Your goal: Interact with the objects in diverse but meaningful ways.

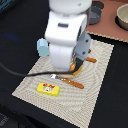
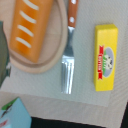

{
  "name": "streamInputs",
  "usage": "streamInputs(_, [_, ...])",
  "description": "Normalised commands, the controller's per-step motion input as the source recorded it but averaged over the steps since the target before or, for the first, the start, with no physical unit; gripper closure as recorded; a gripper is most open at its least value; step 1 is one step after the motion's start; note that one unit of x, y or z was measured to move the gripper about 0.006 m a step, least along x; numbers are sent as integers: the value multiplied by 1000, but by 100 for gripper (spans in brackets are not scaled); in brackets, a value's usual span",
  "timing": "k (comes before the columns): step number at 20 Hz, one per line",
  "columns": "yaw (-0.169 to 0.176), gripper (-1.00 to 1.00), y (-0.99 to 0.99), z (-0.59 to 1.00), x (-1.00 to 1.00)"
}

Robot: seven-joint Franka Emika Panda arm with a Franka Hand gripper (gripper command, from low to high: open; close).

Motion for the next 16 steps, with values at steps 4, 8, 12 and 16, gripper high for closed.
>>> streamInputs(4, [0, -100, 977, -1, 275])
streamInputs(8, [-64, -100, 900, -175, 246])
streamInputs(12, [-174, -100, 791, -280, 17])
streamInputs(16, [-135, -100, 701, -381, -19])
